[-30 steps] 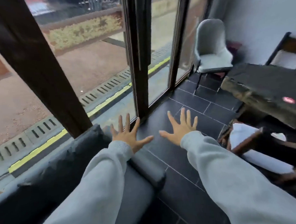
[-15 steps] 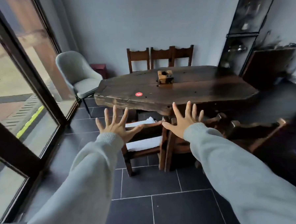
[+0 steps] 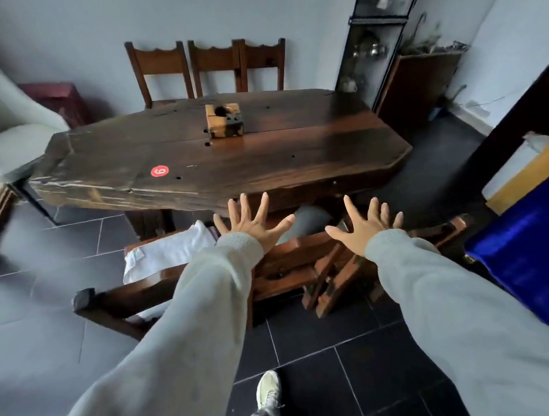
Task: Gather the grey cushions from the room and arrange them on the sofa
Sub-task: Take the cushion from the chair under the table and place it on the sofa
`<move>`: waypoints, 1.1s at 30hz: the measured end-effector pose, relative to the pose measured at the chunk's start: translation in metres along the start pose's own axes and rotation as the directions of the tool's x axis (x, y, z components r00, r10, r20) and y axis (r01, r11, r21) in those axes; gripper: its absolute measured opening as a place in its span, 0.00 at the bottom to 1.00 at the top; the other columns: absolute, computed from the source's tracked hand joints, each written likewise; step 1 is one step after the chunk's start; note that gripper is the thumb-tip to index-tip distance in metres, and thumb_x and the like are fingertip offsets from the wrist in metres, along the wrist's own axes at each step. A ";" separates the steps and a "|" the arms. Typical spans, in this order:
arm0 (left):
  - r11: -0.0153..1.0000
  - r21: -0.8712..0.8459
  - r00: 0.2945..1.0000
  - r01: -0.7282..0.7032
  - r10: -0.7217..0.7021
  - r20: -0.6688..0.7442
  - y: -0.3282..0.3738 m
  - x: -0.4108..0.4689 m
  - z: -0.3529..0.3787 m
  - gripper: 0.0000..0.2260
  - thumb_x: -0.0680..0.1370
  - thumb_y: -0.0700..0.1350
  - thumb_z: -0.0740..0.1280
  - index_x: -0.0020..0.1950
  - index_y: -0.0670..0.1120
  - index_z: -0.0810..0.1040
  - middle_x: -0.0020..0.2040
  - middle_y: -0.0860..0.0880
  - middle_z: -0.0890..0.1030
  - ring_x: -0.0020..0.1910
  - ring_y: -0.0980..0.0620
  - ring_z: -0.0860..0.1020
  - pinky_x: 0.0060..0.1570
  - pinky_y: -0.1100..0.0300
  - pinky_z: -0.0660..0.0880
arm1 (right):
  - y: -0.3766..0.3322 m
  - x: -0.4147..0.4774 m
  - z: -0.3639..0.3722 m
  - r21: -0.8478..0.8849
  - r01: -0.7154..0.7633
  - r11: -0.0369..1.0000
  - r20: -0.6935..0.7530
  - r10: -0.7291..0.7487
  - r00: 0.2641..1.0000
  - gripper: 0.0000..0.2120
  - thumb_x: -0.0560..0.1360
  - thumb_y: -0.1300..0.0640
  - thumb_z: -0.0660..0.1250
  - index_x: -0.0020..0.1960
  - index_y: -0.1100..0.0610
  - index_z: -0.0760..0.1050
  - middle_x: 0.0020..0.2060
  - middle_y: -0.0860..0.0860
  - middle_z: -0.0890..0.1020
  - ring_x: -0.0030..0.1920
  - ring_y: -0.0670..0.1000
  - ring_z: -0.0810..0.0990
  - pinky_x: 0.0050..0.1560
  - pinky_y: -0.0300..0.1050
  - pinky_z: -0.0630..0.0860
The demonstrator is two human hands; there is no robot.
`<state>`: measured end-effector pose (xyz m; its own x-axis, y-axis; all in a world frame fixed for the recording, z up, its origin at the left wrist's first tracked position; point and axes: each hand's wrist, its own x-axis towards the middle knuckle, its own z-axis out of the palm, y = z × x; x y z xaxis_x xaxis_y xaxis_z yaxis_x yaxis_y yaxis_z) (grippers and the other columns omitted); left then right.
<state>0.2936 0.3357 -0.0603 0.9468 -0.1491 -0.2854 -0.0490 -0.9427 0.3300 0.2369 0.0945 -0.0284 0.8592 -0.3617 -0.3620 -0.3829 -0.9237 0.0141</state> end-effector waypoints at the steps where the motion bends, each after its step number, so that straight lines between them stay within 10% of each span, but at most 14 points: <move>1: 1.000 -0.004 1.000 0.011 -0.011 0.029 0.006 0.018 0.002 0.47 0.62 0.84 0.39 0.78 0.69 0.37 0.83 0.52 0.36 0.81 0.46 0.32 0.72 0.34 0.31 | 0.001 0.019 -0.005 -0.022 -0.004 1.000 0.023 0.004 1.000 0.44 0.76 0.21 0.47 0.84 0.37 0.35 0.85 0.60 0.39 0.84 0.64 0.38 0.79 0.70 0.37; 11: 0.992 0.083 0.962 -0.093 0.068 0.266 0.026 0.164 0.049 0.51 0.59 0.78 0.57 0.79 0.70 0.42 0.84 0.48 0.42 0.80 0.32 0.41 0.72 0.24 0.46 | 0.006 0.188 -0.014 -0.053 -0.001 0.999 0.198 0.012 0.980 0.49 0.75 0.21 0.45 0.85 0.47 0.36 0.85 0.59 0.45 0.84 0.63 0.43 0.79 0.69 0.39; 18: 0.966 -0.132 0.933 0.221 -0.171 0.316 0.011 0.266 0.119 0.29 0.84 0.47 0.52 0.80 0.67 0.43 0.84 0.44 0.40 0.81 0.35 0.44 0.77 0.36 0.48 | 0.004 0.329 0.030 -0.006 -0.005 1.000 0.315 0.006 0.949 0.52 0.75 0.21 0.45 0.86 0.56 0.43 0.85 0.57 0.49 0.84 0.61 0.48 0.81 0.67 0.42; 20: 0.949 -0.193 0.933 0.250 -0.182 0.311 0.018 0.281 0.150 0.32 0.81 0.53 0.60 0.80 0.65 0.46 0.83 0.40 0.44 0.81 0.32 0.45 0.77 0.36 0.49 | 0.014 0.364 0.050 -0.014 -0.018 1.000 0.343 0.021 0.939 0.52 0.76 0.21 0.44 0.86 0.57 0.43 0.85 0.57 0.49 0.84 0.60 0.48 0.81 0.66 0.43; 23: 0.774 -0.382 0.854 0.505 -0.385 0.349 0.017 0.328 0.204 0.44 0.71 0.70 0.64 0.82 0.51 0.58 0.82 0.37 0.52 0.80 0.32 0.49 0.76 0.34 0.49 | 0.009 0.457 0.103 -0.005 -0.008 1.000 0.421 0.009 0.907 0.52 0.75 0.21 0.43 0.86 0.56 0.42 0.86 0.56 0.47 0.85 0.60 0.47 0.81 0.65 0.42; 28: 0.052 -0.672 0.556 0.739 -0.611 0.563 -0.017 0.420 0.324 0.61 0.59 0.81 0.61 0.83 0.55 0.41 0.84 0.45 0.46 0.82 0.43 0.52 0.78 0.39 0.54 | 0.005 0.598 0.218 0.000 -0.021 1.000 0.489 0.018 0.872 0.54 0.76 0.21 0.47 0.85 0.59 0.39 0.85 0.57 0.43 0.85 0.60 0.44 0.82 0.62 0.42; 33: -0.157 -0.731 0.538 0.664 -0.578 0.613 -0.010 0.441 0.379 0.54 0.67 0.66 0.74 0.82 0.45 0.50 0.79 0.42 0.65 0.75 0.41 0.68 0.74 0.43 0.66 | 0.007 0.654 0.257 0.132 -0.070 0.989 0.399 0.011 0.917 0.57 0.74 0.21 0.55 0.85 0.63 0.47 0.84 0.61 0.54 0.83 0.62 0.53 0.82 0.58 0.50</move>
<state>0.5915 0.1667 -0.5305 0.3430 0.2822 -0.8959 0.8689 0.2671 0.4168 0.7082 -0.1162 -0.5048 0.6477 -0.2916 -0.7039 -0.4837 -0.8712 -0.0842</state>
